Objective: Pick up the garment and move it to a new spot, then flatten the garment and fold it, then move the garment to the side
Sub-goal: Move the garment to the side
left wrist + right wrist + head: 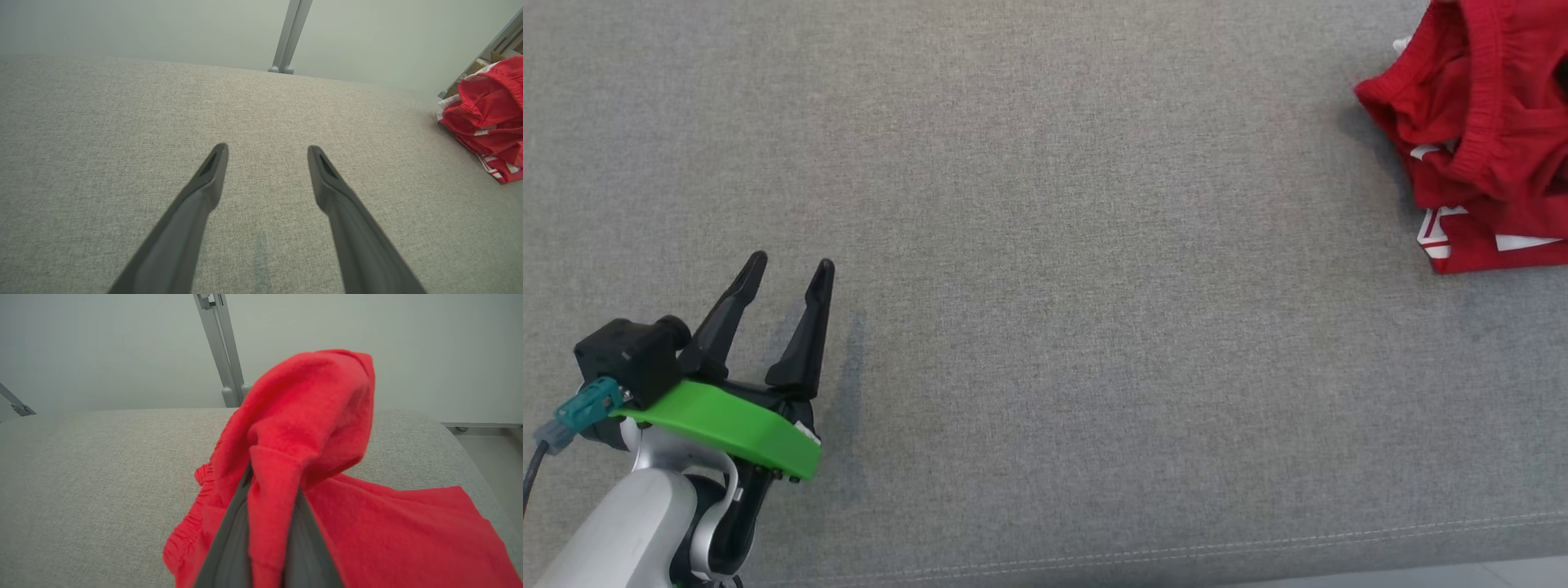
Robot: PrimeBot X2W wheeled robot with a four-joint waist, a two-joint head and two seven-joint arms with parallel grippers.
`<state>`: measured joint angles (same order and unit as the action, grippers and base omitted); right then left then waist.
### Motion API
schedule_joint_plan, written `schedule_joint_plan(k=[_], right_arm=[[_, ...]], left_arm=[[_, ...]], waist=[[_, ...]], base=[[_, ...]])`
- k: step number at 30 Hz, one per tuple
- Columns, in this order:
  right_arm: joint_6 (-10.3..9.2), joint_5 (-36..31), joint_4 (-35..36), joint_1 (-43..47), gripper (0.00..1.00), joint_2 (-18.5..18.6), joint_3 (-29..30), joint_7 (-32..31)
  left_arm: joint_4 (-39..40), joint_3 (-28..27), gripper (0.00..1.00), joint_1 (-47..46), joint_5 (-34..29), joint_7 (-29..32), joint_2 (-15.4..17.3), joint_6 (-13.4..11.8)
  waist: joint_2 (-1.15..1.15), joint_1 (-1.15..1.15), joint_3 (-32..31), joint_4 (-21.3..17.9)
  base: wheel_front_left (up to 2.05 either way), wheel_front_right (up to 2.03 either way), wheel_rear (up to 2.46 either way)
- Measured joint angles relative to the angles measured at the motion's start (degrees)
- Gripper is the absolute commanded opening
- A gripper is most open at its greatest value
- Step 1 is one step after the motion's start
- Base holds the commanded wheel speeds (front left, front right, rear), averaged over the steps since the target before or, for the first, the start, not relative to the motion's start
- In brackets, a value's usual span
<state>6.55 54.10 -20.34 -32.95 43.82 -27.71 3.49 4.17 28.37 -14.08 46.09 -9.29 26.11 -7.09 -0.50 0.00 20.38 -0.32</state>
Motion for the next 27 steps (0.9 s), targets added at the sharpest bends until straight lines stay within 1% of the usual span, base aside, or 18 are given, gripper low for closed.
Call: schedule_joint_plan(k=[3,7,10,11,12,17,19,20,23,27], right_arm=[[0.01,-0.9,-1.1,0.5,0.0,1.0,-0.3,0.6],[-0.15,-0.7,-4.2,1.9,0.0,1.1,1.2,2.9],[-2.0,-0.8,-6.6,2.9,0.0,1.0,1.5,3.9],[-2.71,-0.8,-7.5,3.2,0.2,0.9,1.5,4.0],[-4.53,-1.7,-9.0,3.3,1.0,1.0,1.7,4.5],[-11.03,-2.3,-13.6,4.1,1.0,0.9,4.2,6.6],[-12.91,-2.3,-15.2,4.5,1.0,0.5,4.6,6.6],[-13.3,-2.3,-15.7,4.6,1.0,0.1,4.7,6.6],[-13.3,-2.2,-17.1,5.7,1.0,-1.0,5.1,7.3],[-13.29,-2.7,-17.1,6.4,1.0,-0.9,6.6,9.6]], left_arm=[[0.1,-0.1,1.0,-0.7,-0.2,0.2,0.0,0.0],[0.0,-0.4,1.0,-0.9,-0.4,0.2,0.2,0.0],[-0.1,-0.5,1.0,-1.0,-0.4,0.2,0.4,0.0],[-0.1,-0.5,1.0,-1.0,-0.4,0.2,0.4,0.0],[-0.1,-0.5,1.0,-1.0,-0.5,0.2,0.4,0.0],[-1.0,-0.3,1.0,-1.3,-0.7,0.2,0.3,0.0],[-1.7,-0.2,1.0,-1.3,-0.7,0.2,0.2,0.0],[-1.8,-0.1,1.0,-1.3,-0.7,0.2,0.0,0.0],[-2.2,0.1,1.0,-1.3,-0.7,0.1,-0.3,0.0],[-3.4,0.2,1.0,-1.3,-0.7,-0.4,-1.2,0.0]], waist=[[0.0,0.0,1.3,0.2],[0.0,0.0,2.5,0.6],[0.0,0.0,2.9,0.8],[0.0,0.0,3.0,0.9],[0.0,0.0,3.0,0.9],[0.0,0.0,2.2,1.0],[0.0,0.0,1.6,1.1],[0.0,0.0,1.3,1.1],[0.0,0.0,0.3,1.2],[0.0,0.0,-1.4,1.4]], base=[[0.0,0.0,0.0],[0.0,0.0,0.0],[0.0,0.0,0.0],[0.0,0.0,0.0],[0.0,0.0,0.0],[0.0,0.0,0.0],[0.0,0.0,0.0],[0.0,0.0,0.0],[0.0,0.0,0.0],[0.0,0.0,0.0]])
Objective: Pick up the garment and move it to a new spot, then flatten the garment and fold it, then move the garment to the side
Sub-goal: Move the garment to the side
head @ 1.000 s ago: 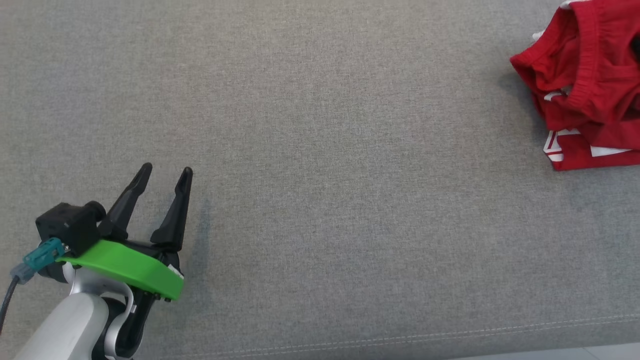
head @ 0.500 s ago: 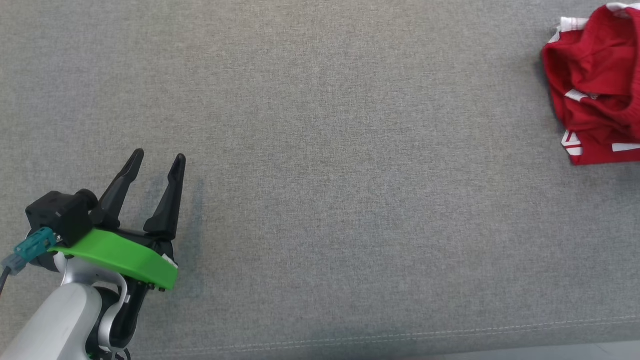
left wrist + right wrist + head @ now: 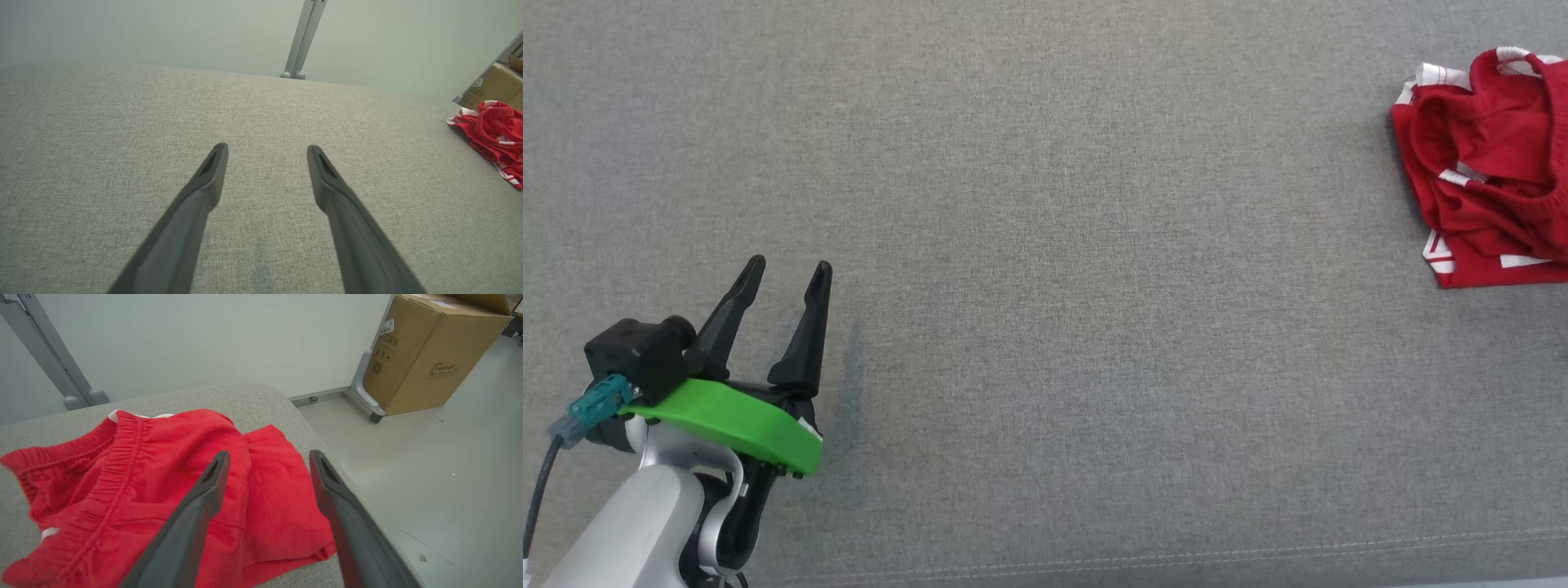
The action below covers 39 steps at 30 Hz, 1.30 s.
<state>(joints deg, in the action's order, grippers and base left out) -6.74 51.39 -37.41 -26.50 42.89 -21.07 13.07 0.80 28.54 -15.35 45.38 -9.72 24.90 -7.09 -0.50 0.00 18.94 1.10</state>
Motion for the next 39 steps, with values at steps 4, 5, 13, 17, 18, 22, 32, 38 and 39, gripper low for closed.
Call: schedule_joint_plan(k=[4,5,13,17,18,22,32,38,39], right_arm=[[0.08,-0.9,3.5,-0.1,1.0,-0.8,0.9,1.3],[0.08,-1.9,4.4,-0.1,1.0,-1.2,0.9,1.3],[0.07,-5.5,12.1,0.0,1.0,-3.6,1.6,1.5],[0.05,-7.5,18.6,0.1,1.0,-5.4,2.4,1.5],[0.05,-7.6,20.1,0.3,1.0,-6.1,2.6,1.5],[0.05,-7.6,24.8,4.4,1.0,-9.0,2.9,1.5],[-0.36,-11.2,31.5,13.7,1.0,-14.5,3.0,1.5],[-0.43,-15.0,34.6,19.6,1.0,-16.8,3.7,1.5],[-0.43,-15.8,34.7,20.7,1.0,-17.0,3.6,1.5]], left_arm=[[-0.8,-0.2,1.0,0.1,0.1,-0.6,-0.3,0.0],[-1.1,-0.3,1.0,0.1,0.1,-0.7,-0.4,0.0],[-2.4,-0.4,1.0,1.0,0.2,-1.2,-1.3,0.0],[-3.1,-0.5,1.0,2.0,0.4,-1.5,-2.1,0.0],[-3.2,-0.6,1.0,2.3,0.4,-1.5,-2.2,0.0],[-3.4,-0.7,1.0,2.9,0.4,-1.7,-2.3,0.0],[-3.6,-2.9,1.0,4.9,0.8,-2.9,-3.7,0.0],[-4.1,-5.9,1.0,8.2,0.5,-3.5,-4.1,0.0],[-4.1,-6.4,1.0,8.6,0.1,-3.6,-4.0,0.0]], waist=[[0.0,0.0,-1.9,0.1],[0.0,0.0,-2.5,0.1],[0.0,0.0,-7.1,0.2],[0.0,0.0,-9.5,0.4],[0.0,0.0,-10.1,0.5],[0.0,0.0,-12.0,1.3],[0.0,0.0,-14.8,3.6],[0.0,0.0,-16.5,3.9],[0.0,0.0,-16.7,3.8]], base=[[0.0,0.0,0.0],[0.0,0.0,0.0],[0.0,0.0,0.0],[0.0,0.0,0.0],[0.0,0.0,0.0],[0.0,0.0,0.0],[0.0,0.0,0.0],[0.0,0.0,0.0],[0.0,0.0,0.0]])
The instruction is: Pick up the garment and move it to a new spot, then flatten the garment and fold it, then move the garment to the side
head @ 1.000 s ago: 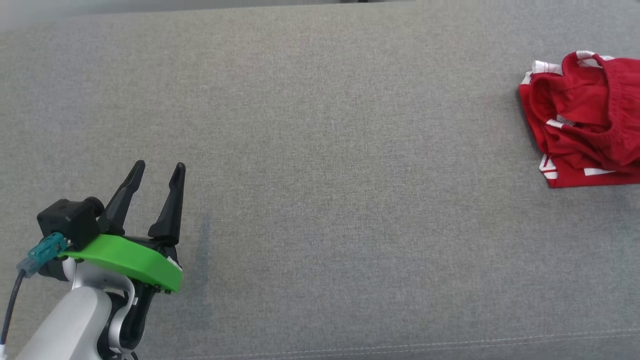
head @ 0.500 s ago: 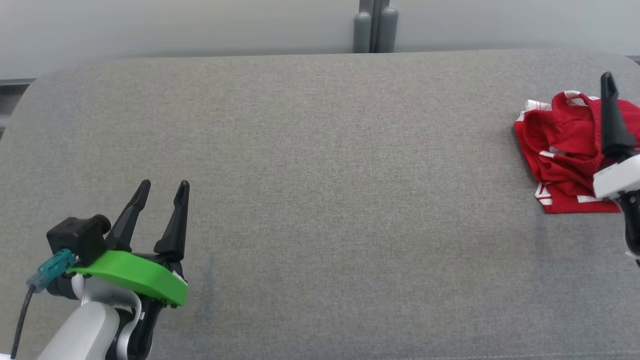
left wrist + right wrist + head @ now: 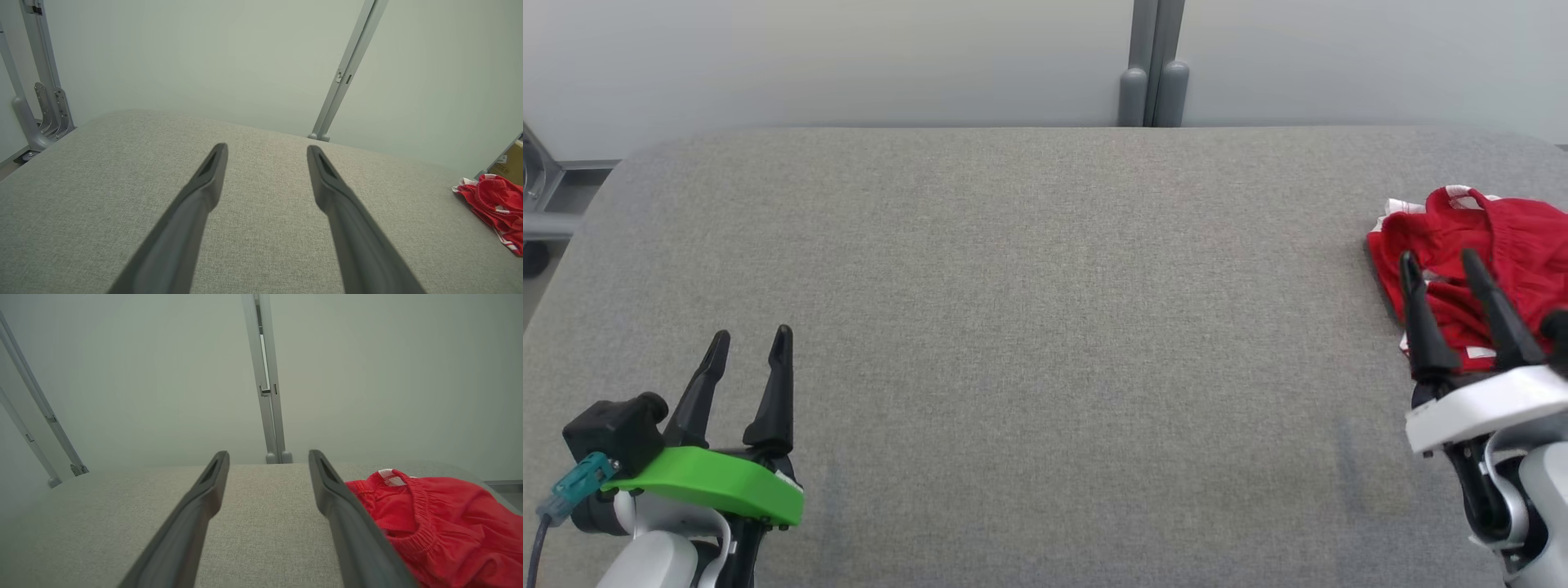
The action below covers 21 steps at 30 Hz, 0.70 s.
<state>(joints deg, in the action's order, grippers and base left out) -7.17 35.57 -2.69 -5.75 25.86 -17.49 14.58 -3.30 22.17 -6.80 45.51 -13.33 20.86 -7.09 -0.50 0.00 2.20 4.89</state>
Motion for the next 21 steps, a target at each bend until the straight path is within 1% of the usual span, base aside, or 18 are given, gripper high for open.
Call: schedule_joint_plan(k=[3,8,12,17,21], right_arm=[[0.0,-1.7,0.9,2.7,1.0,-1.1,0.0,0.0],[0.0,-5.1,2.3,4.3,1.0,-2.4,1.0,0.0],[-0.01,-7.2,3.1,5.9,1.0,-2.6,4.0,0.0],[-0.01,-8.6,4.5,7.6,1.0,-4.2,5.4,0.0],[-0.01,-9.6,5.6,8.7,1.0,-4.7,6.2,0.0]], left_arm=[[0.1,-0.7,1.0,0.7,-0.4,-0.4,0.0,0.0],[1.4,-0.5,1.0,1.3,-1.5,-0.5,-0.2,0.0],[2.2,0.0,1.0,1.3,-3.7,-0.9,-0.2,0.0],[2.3,-0.3,1.0,2.0,-4.8,-0.9,-0.2,0.0],[2.3,-1.0,1.0,2.8,-5.2,-0.9,-0.5,0.0]], waist=[[0.0,0.0,-0.1,-0.4],[0.0,0.0,-0.1,-1.2],[0.0,0.0,-0.1,-1.7],[0.0,0.0,-0.1,-1.9],[0.0,0.0,0.0,-2.2]], base=[[0.0,0.0,0.0],[0.0,0.0,0.0],[0.0,0.0,0.0],[0.0,0.0,0.0],[0.0,0.0,0.0]])
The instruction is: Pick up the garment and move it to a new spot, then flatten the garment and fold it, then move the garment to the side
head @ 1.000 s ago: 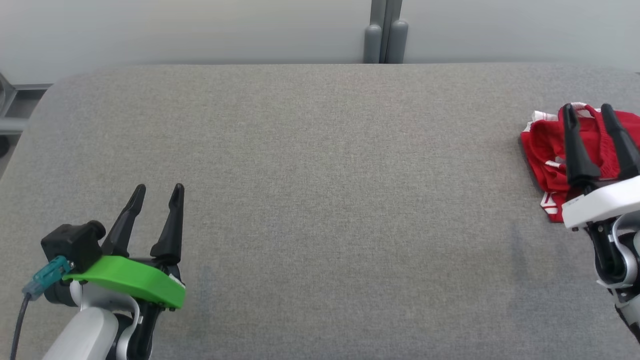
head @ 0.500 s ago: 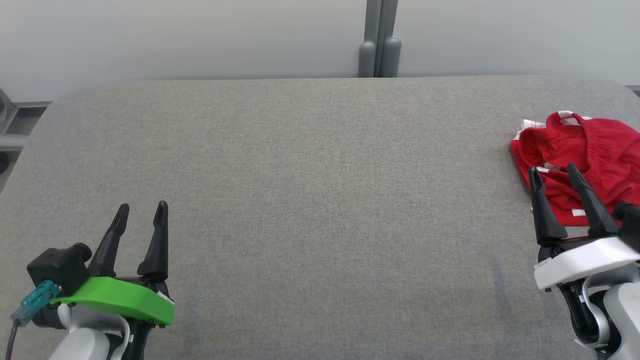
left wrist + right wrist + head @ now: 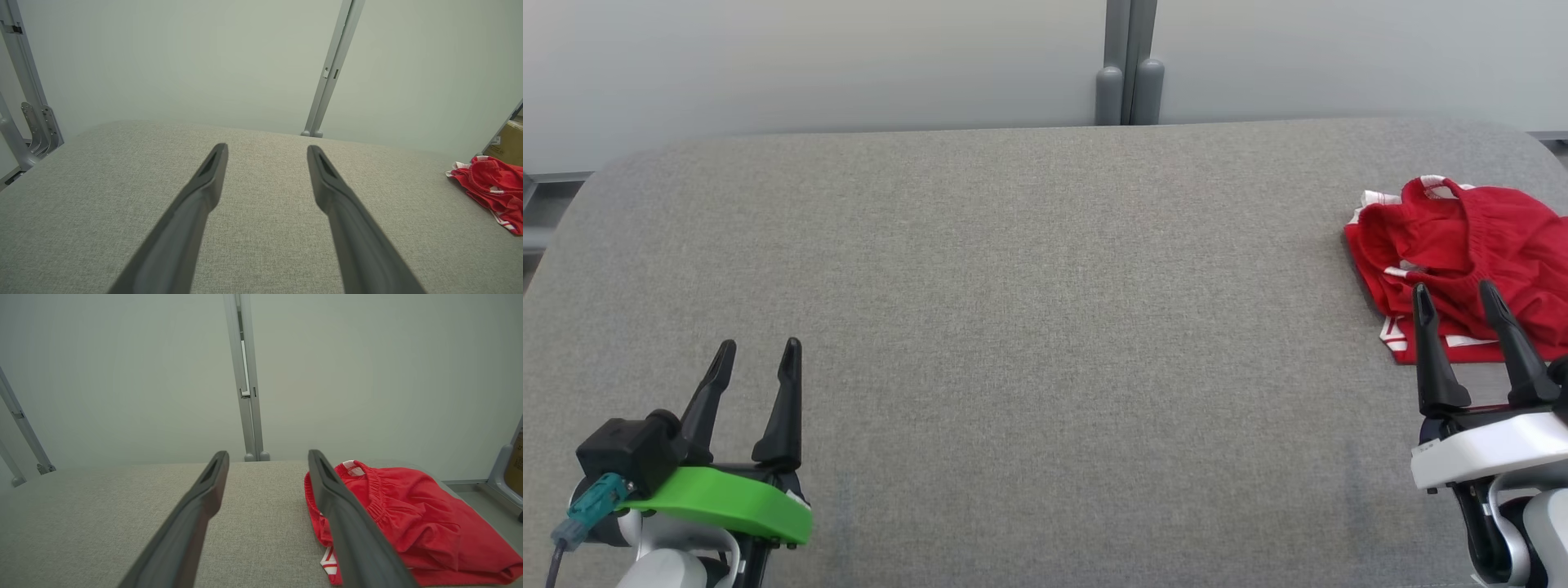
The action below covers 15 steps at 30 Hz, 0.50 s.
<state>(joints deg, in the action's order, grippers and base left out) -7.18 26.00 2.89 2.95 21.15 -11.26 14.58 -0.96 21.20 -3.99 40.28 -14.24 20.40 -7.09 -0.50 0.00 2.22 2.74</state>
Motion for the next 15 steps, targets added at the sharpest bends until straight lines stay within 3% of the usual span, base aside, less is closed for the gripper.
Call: schedule_joint_plan(k=[15], right_arm=[[0.0,-2.5,3.2,2.5,1.0,-3.1,1.7,0.0]], left_arm=[[1.4,-1.2,1.0,1.2,-3.4,0.0,-1.3,0.0]], waist=[[0.0,0.0,0.5,0.1]], base=[[0.0,0.0,0.0]])
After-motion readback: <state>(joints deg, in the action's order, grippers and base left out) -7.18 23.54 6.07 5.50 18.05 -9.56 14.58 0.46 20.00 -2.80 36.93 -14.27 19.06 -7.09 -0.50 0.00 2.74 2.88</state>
